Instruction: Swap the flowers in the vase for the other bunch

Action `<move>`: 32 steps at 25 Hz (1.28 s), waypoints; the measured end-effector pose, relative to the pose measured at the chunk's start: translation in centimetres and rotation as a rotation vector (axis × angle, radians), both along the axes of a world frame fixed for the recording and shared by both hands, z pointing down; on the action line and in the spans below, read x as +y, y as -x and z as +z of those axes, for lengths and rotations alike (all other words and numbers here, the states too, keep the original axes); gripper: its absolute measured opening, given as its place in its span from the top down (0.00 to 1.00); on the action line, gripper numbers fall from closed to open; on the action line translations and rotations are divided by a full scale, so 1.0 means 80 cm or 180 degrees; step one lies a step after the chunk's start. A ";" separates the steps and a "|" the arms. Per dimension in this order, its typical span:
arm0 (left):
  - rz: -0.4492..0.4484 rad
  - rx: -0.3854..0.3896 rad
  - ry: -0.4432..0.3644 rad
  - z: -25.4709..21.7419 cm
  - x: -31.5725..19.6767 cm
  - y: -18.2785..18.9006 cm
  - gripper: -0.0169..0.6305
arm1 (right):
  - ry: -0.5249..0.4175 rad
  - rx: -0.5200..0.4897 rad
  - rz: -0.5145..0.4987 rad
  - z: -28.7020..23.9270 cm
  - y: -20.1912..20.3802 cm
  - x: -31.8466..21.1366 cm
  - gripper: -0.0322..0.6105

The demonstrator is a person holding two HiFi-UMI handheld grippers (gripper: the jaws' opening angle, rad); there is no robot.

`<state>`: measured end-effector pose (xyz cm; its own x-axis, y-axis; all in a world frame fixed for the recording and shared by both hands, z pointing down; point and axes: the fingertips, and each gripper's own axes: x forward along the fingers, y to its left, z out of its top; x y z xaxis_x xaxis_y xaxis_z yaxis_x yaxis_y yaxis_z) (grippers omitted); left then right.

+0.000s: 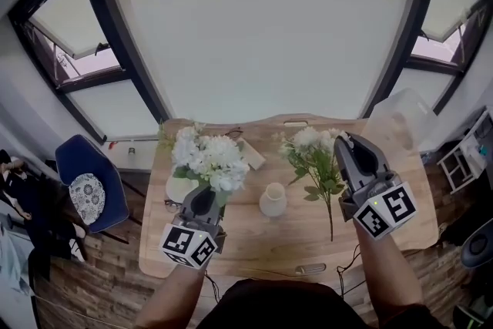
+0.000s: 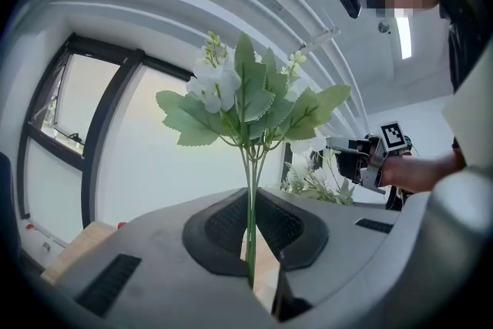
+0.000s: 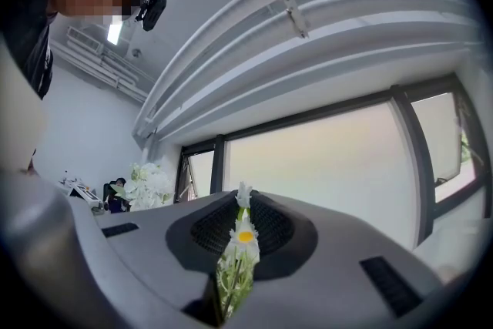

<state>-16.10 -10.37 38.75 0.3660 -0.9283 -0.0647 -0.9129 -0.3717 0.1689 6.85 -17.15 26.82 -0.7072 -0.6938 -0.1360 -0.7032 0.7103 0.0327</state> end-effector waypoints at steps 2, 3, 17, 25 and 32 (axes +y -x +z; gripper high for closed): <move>0.0041 0.0021 -0.0006 -0.001 -0.008 -0.011 0.95 | 0.0016 0.0002 0.0060 0.004 -0.016 -0.002 0.85; 0.0064 0.0012 -0.0010 -0.001 -0.012 -0.015 0.95 | 0.0028 0.0004 0.0093 0.007 -0.023 -0.002 0.85; 0.0293 0.0050 -0.0007 -0.010 -0.064 -0.073 0.95 | 0.0221 -0.0094 0.0393 0.028 -0.105 -0.013 0.85; 0.0378 0.0108 0.0021 0.000 -0.094 -0.105 0.95 | 0.0326 -0.0073 0.0454 0.043 -0.136 -0.028 0.85; 0.0390 0.0191 0.0022 0.007 -0.108 -0.111 0.95 | 0.0401 -0.0068 0.0467 0.056 -0.146 -0.038 0.85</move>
<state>-7.20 -19.00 39.34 0.4725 -0.8774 -0.0835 -0.8488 -0.4785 0.2248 18.55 -20.20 31.28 -0.5950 -0.8018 -0.0554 -0.7991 0.5976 -0.0662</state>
